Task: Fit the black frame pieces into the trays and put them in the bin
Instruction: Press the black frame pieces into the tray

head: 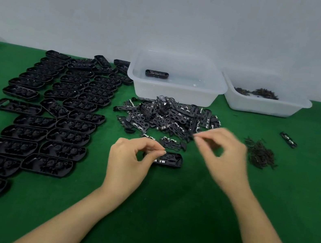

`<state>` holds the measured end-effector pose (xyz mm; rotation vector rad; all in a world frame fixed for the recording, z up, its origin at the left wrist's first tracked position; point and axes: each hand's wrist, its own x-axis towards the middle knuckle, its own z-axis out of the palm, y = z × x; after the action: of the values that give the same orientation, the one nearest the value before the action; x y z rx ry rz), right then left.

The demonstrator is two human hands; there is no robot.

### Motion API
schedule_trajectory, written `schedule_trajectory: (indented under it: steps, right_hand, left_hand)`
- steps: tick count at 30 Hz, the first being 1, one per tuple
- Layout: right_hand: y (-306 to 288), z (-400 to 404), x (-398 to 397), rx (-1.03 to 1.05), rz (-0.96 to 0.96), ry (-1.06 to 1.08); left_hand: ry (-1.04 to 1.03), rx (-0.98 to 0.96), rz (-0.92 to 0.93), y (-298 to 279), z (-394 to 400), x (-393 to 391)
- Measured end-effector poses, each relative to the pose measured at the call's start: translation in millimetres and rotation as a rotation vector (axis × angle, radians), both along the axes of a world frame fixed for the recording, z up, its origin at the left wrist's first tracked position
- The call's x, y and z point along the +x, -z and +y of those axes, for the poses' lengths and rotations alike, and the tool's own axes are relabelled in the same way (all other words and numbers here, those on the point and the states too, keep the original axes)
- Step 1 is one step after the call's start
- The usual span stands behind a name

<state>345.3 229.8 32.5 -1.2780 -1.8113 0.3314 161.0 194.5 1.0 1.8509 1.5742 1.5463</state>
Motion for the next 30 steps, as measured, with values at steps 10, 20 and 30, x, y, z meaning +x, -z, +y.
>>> schedule_trajectory:
  steps: [10,20,30]
  right_hand:
    - [1.9,-7.7,-29.8,-0.591,0.426,-0.315]
    - [29.3,9.6,5.2,-0.412,-0.252,-0.196]
    - [39.3,11.2,-4.3,-0.334,-0.284,-0.199]
  left_hand:
    - [0.12,0.103,0.169,2.2,6.6,-2.0]
    - [0.087,-0.057,0.691,-9.7,17.1,5.6]
    - [0.049,0.025,0.767,-11.0,19.6,15.4]
